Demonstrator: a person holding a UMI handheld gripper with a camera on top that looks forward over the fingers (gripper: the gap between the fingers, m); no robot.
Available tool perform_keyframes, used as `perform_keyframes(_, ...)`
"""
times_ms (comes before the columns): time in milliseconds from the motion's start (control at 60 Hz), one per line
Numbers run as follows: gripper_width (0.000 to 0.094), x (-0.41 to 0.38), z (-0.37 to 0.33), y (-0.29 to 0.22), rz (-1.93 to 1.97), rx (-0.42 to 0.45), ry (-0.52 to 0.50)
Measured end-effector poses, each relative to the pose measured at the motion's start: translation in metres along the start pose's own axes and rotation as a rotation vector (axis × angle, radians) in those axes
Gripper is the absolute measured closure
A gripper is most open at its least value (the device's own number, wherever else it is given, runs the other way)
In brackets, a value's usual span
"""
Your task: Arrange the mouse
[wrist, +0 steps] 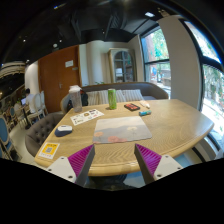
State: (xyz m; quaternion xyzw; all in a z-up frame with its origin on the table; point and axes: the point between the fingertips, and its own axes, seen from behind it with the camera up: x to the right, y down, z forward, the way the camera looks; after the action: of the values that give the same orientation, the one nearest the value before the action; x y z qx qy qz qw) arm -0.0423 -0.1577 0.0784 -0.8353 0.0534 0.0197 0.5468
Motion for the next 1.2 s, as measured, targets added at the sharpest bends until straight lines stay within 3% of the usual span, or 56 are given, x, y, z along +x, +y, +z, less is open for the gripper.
perform_keyframes(250, 0.0110, -0.019, 0.006, -0.002, -0.035, 0.004, -0.034)
perform_keyframes(517, 0.0092, -0.123, 0.067, 0.023, -0.171, -0.046, -0.229)
perform_keyframes(767, 0.0096, -0.236, 0.130, 0.046, -0.183, -0.174, -0.396)
perform_keyframes(867, 0.0093, -0.265, 0.149, 0.053, -0.198, -0.220, -0.424)
perform_keyframes(1200, 0.0096, -0.308, 0.205, 0.034, -0.228, -0.247, -0.407)
